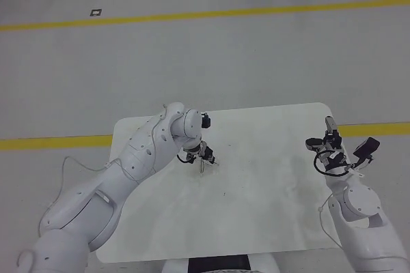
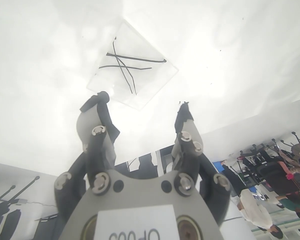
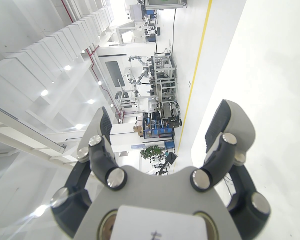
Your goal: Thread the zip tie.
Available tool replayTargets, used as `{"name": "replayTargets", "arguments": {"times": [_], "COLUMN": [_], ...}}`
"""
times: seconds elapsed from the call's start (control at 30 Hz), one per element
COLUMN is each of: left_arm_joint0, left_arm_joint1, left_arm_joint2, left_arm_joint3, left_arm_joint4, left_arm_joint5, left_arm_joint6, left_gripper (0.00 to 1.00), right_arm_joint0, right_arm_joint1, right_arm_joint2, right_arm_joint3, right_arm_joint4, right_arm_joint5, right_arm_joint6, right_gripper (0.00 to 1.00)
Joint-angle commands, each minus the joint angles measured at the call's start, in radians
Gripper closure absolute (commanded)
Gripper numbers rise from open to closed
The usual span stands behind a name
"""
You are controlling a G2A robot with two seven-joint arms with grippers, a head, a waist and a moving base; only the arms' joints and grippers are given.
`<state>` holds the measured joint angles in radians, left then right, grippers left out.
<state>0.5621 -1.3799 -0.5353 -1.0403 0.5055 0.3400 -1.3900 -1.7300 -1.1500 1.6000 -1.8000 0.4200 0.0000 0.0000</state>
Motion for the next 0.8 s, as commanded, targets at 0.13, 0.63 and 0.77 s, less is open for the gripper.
{"name": "replayTargets", "arguments": {"times": [0.13, 0.63, 0.77], "left_arm_joint0": [0.007, 0.021, 0.027], "left_arm_joint1": [-0.013, -0.047, -0.057], "left_arm_joint2": [-0.001, 0.008, 0.003], "left_arm_joint3": [0.020, 0.089, 0.109], "left_arm_joint4": [0.010, 0.045, 0.053], "left_arm_joint5": [0.000, 0.000, 0.000], "left_arm_joint6": [0.000, 0.004, 0.018], "left_gripper": [0.60, 0.71, 0.73], "right_arm_joint0": [0.000, 0.000, 0.000], "right_arm_joint1": [0.000, 0.000, 0.000], "right_arm_joint2": [0.000, 0.000, 0.000], "right_arm_joint3": [0.000, 0.000, 0.000], "right_arm_joint4": [0.000, 0.000, 0.000], "right_arm_joint5": [0.000, 0.000, 0.000], "right_arm_joint6": [0.000, 0.000, 0.000], "right_gripper": [0.00, 0.00, 0.00]}}
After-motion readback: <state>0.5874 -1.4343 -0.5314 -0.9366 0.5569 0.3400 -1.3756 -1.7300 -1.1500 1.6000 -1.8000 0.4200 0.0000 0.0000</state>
